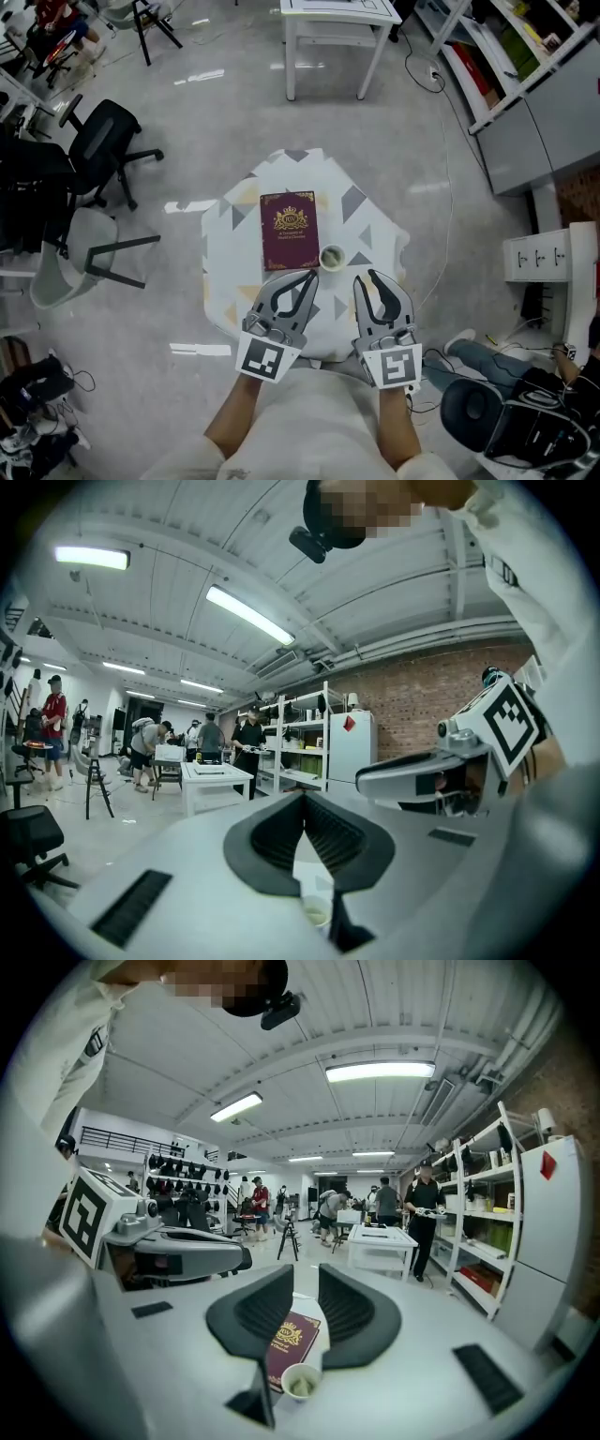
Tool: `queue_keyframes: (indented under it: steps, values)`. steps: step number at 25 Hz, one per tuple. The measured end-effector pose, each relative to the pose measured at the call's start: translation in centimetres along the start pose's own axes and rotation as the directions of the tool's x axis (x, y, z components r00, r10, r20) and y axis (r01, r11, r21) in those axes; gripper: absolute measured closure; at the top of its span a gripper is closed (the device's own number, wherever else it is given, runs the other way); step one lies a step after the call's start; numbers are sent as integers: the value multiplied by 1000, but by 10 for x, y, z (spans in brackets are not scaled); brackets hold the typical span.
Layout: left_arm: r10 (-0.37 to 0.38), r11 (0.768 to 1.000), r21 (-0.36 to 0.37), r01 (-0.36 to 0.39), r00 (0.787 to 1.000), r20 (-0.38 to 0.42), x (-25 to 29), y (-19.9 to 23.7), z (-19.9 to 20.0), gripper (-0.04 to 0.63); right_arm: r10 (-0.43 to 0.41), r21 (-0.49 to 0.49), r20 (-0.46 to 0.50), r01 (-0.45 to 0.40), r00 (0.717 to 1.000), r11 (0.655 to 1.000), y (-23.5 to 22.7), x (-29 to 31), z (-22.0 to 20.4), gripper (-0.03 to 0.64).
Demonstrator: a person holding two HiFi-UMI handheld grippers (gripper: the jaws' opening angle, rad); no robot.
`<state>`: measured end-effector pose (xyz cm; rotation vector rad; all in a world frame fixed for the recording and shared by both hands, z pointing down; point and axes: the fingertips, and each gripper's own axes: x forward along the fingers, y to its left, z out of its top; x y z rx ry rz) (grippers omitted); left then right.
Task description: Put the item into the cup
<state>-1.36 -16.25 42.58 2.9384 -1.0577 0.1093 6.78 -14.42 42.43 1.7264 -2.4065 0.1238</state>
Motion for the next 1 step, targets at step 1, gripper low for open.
queue_keyframes:
  steps: [1]
  values:
    - [-2,1000,-5,2,1000,4,0,1,0,581,-6,2,1,6,1000,1000,1,0,0,541]
